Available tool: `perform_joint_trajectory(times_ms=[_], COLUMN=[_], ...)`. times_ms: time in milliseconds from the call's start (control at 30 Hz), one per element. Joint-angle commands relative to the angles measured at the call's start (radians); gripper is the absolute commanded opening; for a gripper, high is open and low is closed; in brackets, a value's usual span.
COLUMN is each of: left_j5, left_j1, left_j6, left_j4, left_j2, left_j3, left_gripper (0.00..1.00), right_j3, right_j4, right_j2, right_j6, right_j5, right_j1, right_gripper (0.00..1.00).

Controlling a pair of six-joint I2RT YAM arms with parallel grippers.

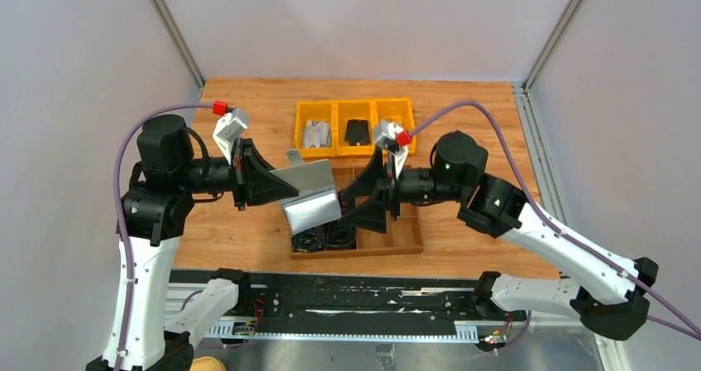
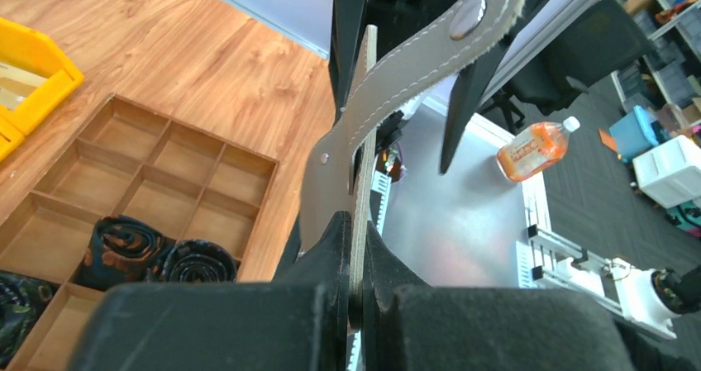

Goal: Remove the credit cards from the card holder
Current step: Remove the credit card from the card holder.

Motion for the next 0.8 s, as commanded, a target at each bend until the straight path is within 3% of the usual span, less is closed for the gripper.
perform_joint_trajectory(times_ms=[0, 167, 767], left_j5=[0.048, 0.058, 0.092], left_j1=[-0.007, -0.007, -0.007], left_j6=[-0.137, -0.193, -0.271], left_j4=[0.018, 0.018, 0.017], left_j2=[0.005, 0.020, 0.047], left_j3=[0.054, 0.085, 0.132], left_gripper=[0.00, 0.00, 0.00], right_j3=[-0.179, -0.253, -0.213], right_j4=[0.117, 0.210, 0.344], right_j2=[-0.089, -0.100, 0.002], right_j6=[-0.083, -0.100, -0.110], right_j5=[0.017, 0.027, 0.104], right_j1=[-0.008, -0.008, -0.002], right_gripper=[0.69, 0.68, 0.63])
